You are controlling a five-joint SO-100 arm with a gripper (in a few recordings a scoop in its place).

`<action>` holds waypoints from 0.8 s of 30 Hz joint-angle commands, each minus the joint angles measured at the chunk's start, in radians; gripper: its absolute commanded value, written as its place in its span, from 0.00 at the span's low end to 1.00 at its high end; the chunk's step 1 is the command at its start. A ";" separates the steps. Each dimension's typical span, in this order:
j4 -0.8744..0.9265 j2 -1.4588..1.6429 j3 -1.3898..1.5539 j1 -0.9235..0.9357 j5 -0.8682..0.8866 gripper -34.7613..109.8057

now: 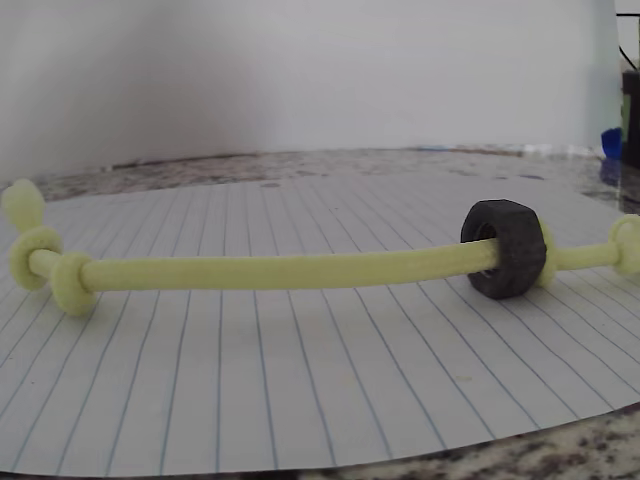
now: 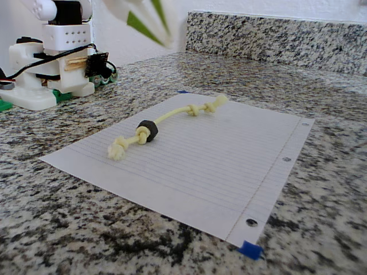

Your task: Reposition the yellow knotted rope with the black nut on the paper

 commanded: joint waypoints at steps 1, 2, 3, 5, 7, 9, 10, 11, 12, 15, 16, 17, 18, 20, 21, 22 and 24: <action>0.055 0.107 0.031 -0.025 -0.064 0.24; 0.078 0.133 0.046 -0.037 -0.069 0.24; 0.092 0.164 0.064 -0.048 -0.069 0.24; 0.094 0.239 0.123 -0.055 -0.071 0.24; 0.106 0.305 0.170 -0.061 -0.071 0.24; 0.144 0.342 0.190 -0.071 -0.071 0.24; 0.153 0.357 0.202 -0.074 -0.071 0.24; 0.158 0.373 0.216 -0.075 -0.071 0.24; 0.160 0.390 0.235 -0.077 -0.071 0.24; 0.193 0.437 0.272 -0.091 -0.071 0.24; 0.202 0.449 0.281 -0.095 -0.071 0.24; 0.206 0.457 0.293 -0.097 -0.071 0.24; 0.209 0.466 0.304 -0.097 -0.071 0.24; 0.212 0.492 0.327 -0.098 -0.069 0.24; 0.216 0.506 0.336 -0.100 -0.066 0.24; 0.224 0.523 0.347 -0.100 -0.063 0.24; 0.236 0.549 0.365 -0.100 -0.061 0.24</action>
